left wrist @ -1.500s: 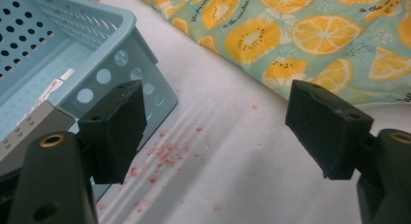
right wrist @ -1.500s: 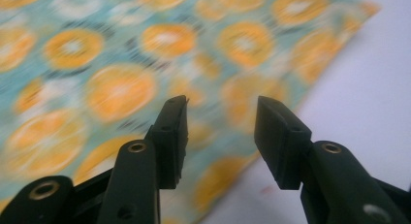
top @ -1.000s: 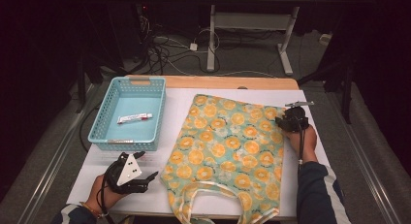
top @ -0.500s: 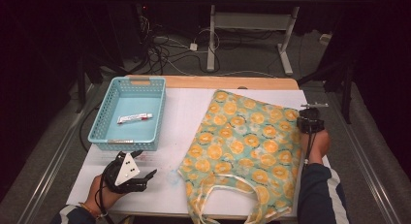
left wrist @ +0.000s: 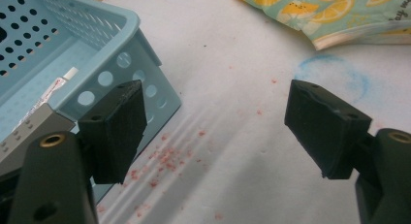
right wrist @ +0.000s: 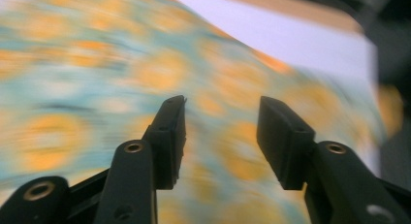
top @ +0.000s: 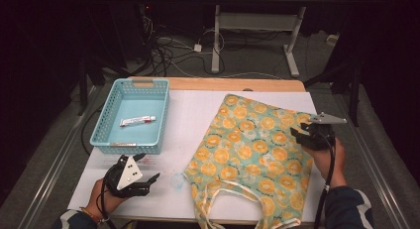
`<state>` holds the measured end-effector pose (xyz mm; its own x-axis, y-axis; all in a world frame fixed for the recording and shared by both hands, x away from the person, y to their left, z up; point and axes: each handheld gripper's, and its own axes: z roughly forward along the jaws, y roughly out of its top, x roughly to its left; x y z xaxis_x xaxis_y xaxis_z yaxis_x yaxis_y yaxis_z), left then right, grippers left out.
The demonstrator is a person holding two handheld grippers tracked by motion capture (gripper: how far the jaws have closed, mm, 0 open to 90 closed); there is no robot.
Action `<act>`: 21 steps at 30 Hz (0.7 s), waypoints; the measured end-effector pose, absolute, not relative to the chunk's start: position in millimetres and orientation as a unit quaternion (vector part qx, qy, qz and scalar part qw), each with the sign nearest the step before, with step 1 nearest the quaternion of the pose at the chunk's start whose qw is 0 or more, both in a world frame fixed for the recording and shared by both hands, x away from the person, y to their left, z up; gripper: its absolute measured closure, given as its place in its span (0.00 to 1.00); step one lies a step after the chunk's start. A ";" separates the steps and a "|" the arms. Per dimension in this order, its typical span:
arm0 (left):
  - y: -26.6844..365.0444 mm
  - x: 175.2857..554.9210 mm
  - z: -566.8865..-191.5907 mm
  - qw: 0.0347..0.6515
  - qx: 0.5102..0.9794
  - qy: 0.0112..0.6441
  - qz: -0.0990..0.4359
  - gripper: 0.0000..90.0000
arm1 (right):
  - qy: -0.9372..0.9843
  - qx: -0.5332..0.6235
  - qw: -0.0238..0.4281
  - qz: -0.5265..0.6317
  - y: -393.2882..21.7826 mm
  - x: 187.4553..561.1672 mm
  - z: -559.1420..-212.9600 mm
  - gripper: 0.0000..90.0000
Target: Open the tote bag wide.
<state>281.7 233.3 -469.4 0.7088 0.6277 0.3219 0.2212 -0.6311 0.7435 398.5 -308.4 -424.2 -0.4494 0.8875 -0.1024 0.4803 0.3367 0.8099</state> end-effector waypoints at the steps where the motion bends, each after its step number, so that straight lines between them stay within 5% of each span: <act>1: 233.3 281.2 -469.2 0.350 0.856 0.247 0.290 0.25 | 0.775 0.426 0.261 0.386 -298.7 388.6 -418.4 0.56; 10: 233.0 279.8 -469.7 0.347 0.858 0.245 0.289 0.25 | 0.856 0.237 0.168 0.429 -204.8 311.5 -413.7 0.53; 21: 231.2 280.8 -471.6 0.344 0.862 0.241 0.285 0.25 | 0.918 0.138 0.126 0.351 -139.7 309.4 -449.8 0.55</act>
<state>280.8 231.2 -471.6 0.7219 0.6112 0.3246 0.2191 -0.6468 0.7305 309.4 -139.7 -449.8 -0.9304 0.3412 -0.1343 0.1646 0.7161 0.6784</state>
